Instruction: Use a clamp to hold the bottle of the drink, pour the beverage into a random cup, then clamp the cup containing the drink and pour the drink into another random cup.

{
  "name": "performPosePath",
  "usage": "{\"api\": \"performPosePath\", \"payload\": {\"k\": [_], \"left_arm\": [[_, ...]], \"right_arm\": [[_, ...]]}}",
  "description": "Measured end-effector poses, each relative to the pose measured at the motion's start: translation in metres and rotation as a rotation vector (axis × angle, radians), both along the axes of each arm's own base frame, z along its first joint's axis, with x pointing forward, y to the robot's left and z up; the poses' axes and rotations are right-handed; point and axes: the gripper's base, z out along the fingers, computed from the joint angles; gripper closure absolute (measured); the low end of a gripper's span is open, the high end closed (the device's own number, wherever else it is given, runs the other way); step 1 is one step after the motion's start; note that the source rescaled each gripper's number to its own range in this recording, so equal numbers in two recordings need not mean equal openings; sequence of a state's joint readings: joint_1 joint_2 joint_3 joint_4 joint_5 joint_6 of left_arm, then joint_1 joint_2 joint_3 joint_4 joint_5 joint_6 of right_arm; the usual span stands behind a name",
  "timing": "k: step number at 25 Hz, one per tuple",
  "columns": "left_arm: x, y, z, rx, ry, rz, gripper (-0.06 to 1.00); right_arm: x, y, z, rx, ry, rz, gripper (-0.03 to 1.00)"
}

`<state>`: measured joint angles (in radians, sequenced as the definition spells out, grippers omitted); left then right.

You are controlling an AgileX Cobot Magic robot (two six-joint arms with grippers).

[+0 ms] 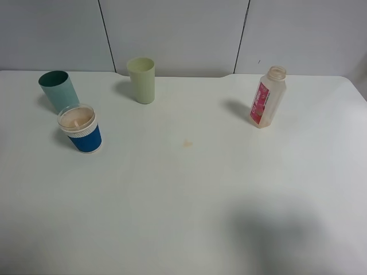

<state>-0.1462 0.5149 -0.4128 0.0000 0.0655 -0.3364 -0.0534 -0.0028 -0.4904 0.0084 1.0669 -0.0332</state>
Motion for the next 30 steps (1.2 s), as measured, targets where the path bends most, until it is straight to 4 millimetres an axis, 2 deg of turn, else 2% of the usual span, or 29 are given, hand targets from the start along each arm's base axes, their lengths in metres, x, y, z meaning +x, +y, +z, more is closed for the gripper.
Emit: {"api": "performPosePath", "payload": {"k": [4, 10, 17, 21, 27, 28, 30], "left_arm": [[-0.024, 0.004, 0.003, -0.007, -0.014, 0.0, -0.06], [-0.04, 0.007, 0.002, 0.036, 0.008, 0.009, -0.06], [-0.067, 0.018, 0.031, 0.177, 0.156, 0.065, -0.06], [-0.075, 0.021, 0.035, 0.223, 0.212, 0.069, -0.06], [-0.082, 0.023, 0.025, 0.299, 0.333, 0.055, -0.06], [-0.09, 0.024, 0.02, 0.33, 0.369, 0.048, -0.06], [-0.093, 0.025, 0.018, 0.333, 0.386, 0.047, -0.06]], "right_arm": [[0.0, 0.0, 0.0, 0.0, 0.0, 0.0, -0.03], [0.0, 0.0, 0.0, 0.0, 0.0, 0.0, -0.03], [0.0, 0.0, 0.0, 0.0, 0.0, 0.0, -0.03], [0.0, 0.0, 0.0, 0.0, 0.0, 0.0, -0.03], [0.0, 0.0, 0.0, 0.001, 0.0, 0.0, -0.03], [0.0, 0.0, 0.0, 0.001, 0.0, 0.0, -0.03], [0.0, 0.0, 0.0, 0.001, 0.0, 0.0, -0.03]]}}
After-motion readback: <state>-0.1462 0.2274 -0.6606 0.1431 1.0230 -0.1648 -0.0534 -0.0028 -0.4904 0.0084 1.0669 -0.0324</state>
